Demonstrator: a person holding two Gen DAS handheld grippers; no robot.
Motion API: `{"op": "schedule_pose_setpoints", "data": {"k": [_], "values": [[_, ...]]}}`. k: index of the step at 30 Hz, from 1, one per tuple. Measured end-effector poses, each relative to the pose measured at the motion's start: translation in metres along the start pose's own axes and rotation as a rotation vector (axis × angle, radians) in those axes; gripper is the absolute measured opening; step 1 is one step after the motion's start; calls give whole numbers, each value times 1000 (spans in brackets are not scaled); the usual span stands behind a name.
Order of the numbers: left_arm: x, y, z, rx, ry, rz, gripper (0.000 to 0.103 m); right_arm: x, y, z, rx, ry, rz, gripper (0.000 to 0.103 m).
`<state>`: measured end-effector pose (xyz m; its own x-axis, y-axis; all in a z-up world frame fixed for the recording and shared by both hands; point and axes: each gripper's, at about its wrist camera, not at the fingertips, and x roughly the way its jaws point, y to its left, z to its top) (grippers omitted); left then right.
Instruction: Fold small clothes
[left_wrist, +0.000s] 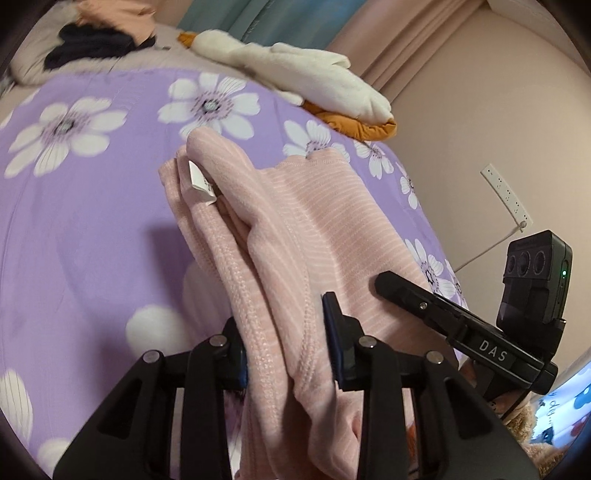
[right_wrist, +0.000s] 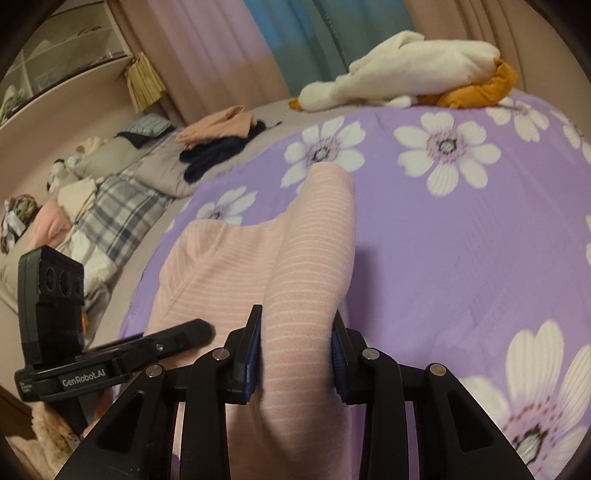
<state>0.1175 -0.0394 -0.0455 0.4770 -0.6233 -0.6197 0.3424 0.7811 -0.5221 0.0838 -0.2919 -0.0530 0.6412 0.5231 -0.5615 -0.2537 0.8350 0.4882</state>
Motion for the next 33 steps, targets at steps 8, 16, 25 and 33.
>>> {"op": "schedule_pose_setpoints", "data": {"k": [8, 16, 25, 33], "values": [[50, 7, 22, 9, 30, 50, 32, 23, -31, 18, 15, -7, -44, 34], [94, 30, 9, -33, 141, 132, 32, 67, -56, 0, 73, 104, -79, 34], [101, 41, -4, -72, 183, 185, 50, 80, -72, -23, 148, 171, -149, 49], [42, 10, -4, -17, 48, 201, 74, 42, -53, -22, 107, 86, -152, 77]]}}
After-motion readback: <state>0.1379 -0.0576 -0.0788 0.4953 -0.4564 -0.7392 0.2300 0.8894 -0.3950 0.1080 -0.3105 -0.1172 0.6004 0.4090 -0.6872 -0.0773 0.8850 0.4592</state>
